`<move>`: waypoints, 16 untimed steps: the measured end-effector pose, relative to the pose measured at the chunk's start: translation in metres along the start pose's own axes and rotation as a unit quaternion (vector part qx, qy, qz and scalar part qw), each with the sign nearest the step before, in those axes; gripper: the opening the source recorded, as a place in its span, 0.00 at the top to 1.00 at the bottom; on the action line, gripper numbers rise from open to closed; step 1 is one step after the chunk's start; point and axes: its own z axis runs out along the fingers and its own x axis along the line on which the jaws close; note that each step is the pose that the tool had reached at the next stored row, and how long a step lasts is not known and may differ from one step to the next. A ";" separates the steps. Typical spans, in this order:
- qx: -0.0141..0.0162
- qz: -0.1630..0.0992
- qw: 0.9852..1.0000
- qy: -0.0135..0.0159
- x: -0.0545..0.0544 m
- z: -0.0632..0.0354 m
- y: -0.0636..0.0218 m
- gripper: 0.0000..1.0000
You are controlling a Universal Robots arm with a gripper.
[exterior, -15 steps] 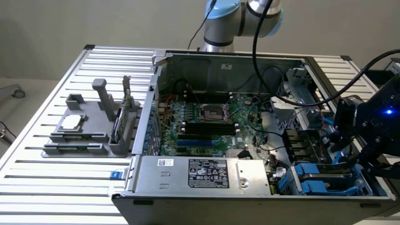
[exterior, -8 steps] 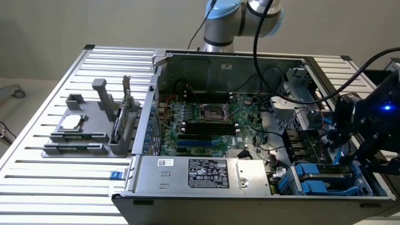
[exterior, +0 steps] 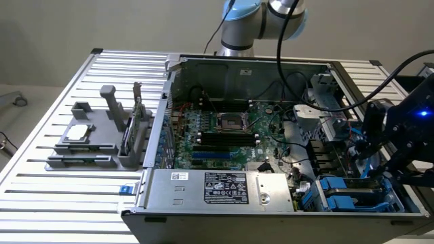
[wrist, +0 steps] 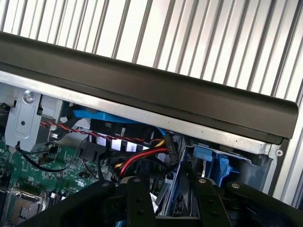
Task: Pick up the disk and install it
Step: 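Insert the first disk wire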
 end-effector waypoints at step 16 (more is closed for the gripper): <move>0.006 0.000 1.000 -0.016 -0.002 -0.0005 0.0074 0.61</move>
